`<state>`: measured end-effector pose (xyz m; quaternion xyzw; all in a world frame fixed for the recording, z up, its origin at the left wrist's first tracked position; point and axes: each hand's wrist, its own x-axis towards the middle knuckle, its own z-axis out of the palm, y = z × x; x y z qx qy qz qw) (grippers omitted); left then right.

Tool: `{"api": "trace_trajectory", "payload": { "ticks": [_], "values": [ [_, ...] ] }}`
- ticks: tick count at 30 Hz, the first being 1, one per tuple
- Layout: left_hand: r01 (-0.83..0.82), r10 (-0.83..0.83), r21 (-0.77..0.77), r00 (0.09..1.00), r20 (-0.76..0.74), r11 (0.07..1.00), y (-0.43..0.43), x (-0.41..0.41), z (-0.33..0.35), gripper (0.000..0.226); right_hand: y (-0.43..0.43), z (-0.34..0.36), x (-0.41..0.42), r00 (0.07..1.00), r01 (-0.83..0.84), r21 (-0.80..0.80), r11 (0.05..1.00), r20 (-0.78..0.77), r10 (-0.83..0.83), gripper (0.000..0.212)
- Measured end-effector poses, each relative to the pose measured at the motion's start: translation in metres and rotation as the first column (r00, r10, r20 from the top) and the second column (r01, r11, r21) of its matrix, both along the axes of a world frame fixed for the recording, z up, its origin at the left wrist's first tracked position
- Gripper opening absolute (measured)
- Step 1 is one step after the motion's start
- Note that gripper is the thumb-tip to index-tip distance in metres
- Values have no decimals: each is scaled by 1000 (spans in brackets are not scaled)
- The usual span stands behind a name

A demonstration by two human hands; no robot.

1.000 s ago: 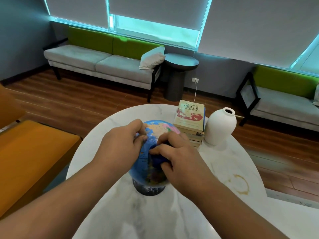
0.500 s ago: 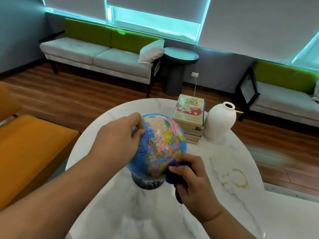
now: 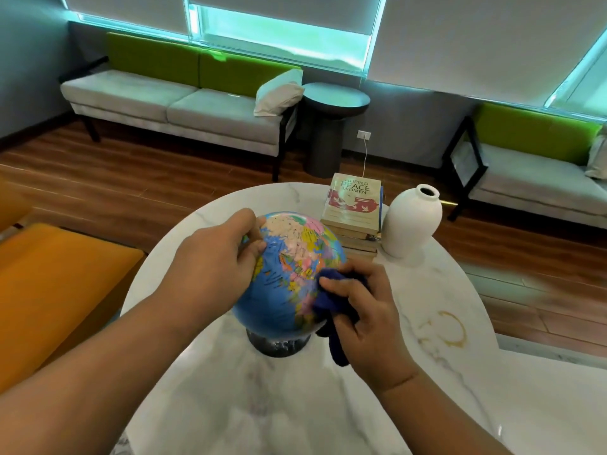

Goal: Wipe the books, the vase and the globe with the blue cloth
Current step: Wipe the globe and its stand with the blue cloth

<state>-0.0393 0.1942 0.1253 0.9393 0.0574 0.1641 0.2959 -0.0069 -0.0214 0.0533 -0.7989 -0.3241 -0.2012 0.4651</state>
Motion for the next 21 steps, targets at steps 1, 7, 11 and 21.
{"api": "trace_trajectory", "payload": {
  "ticks": [1, 7, 11, 21],
  "values": [
    [-3, 3, -8, 1000, 1, 1000, 1, 1, 0, 15, -5, -10, -5, 1000, -7, -4, 1000, -3, 7, 40],
    [-15, 15, 53, 1000, -4, 998, 0, 3, -1, 18, 9, -1, -6, 998, 15, -47, 999, 68, -12, 32],
    [-12, 12, 17, 1000, 1, 1000, 2, 3, 0, 15, 16, 13, 0, 994, -14, -108, 994, 107, 25, 30],
    [15, -14, 78, 1000, -17, 997, -1, 3, 0, 15, 32, 44, -6, 991, 16, -320, 947, 131, 28, 31]
  ]
}}
